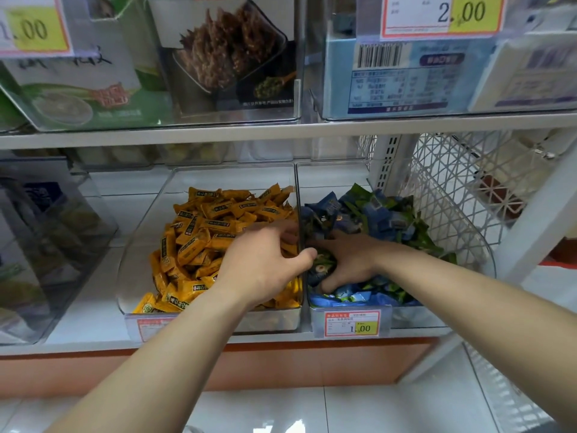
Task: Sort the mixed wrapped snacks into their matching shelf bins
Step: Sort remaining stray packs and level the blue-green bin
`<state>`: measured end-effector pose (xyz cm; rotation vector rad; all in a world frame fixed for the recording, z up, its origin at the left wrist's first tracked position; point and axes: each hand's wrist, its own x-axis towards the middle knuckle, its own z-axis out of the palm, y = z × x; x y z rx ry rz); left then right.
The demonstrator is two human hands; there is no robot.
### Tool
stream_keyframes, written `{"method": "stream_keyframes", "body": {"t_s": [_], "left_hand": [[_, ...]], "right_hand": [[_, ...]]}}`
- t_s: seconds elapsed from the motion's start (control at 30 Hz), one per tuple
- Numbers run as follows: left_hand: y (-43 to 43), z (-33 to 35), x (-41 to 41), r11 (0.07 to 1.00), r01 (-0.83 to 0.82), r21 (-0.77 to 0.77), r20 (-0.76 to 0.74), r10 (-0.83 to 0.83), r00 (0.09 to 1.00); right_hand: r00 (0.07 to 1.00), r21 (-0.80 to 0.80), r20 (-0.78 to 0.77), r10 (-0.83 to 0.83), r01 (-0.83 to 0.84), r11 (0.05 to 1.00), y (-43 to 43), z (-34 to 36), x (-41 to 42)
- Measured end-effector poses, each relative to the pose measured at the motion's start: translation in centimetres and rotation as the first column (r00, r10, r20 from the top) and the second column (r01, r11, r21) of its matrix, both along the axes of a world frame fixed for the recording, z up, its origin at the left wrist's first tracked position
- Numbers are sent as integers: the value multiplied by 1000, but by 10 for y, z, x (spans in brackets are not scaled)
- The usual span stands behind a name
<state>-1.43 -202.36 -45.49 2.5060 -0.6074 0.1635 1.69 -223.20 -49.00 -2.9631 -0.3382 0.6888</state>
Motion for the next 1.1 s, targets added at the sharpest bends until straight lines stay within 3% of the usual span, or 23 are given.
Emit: {"method": "stream_keyframes", "body": {"t_s": [0.17,0.3,0.4,0.5,0.73,0.83,0.9,0.97,1.0,1.1], "left_hand": [[-1,-1,2,1000,-9,-14,-25,9,1000],[-1,-1,3,1000,-6,-31,-49,5,999],[1,-1,3,999,5,-43,-59,-8,998],[1,0,2,998,11,-56,-62,-15,998],[2,2,1,998,18,-67,-73,-23,997],[2,2,1,998,20,-66,-74,-25,997],[1,2,1,998,18,-62,-75,-23,997],[1,2,0,998,13,-57,-73,-18,997],[1,2,0,999,11,-54,-72,-15,997],[1,1,0,999,9,-48,-68,-12,998]], "right_hand": [[995,291,101,-6,-24,956,-7,0,0],[988,522,74,-136,78,849,-21,11,2],[939,641,96,-332,197,742,-39,36,10],[905,711,159,-394,172,682,-61,56,17],[921,339,146,-360,295,893,-87,68,19],[823,148,428,-373,343,928,-76,63,4],[760,220,585,-282,187,958,-57,56,-7],[855,325,488,-177,10,946,-35,48,-14],[909,305,398,-124,-4,952,-26,41,-13],[970,-13,238,-54,59,998,-10,19,2]]}}
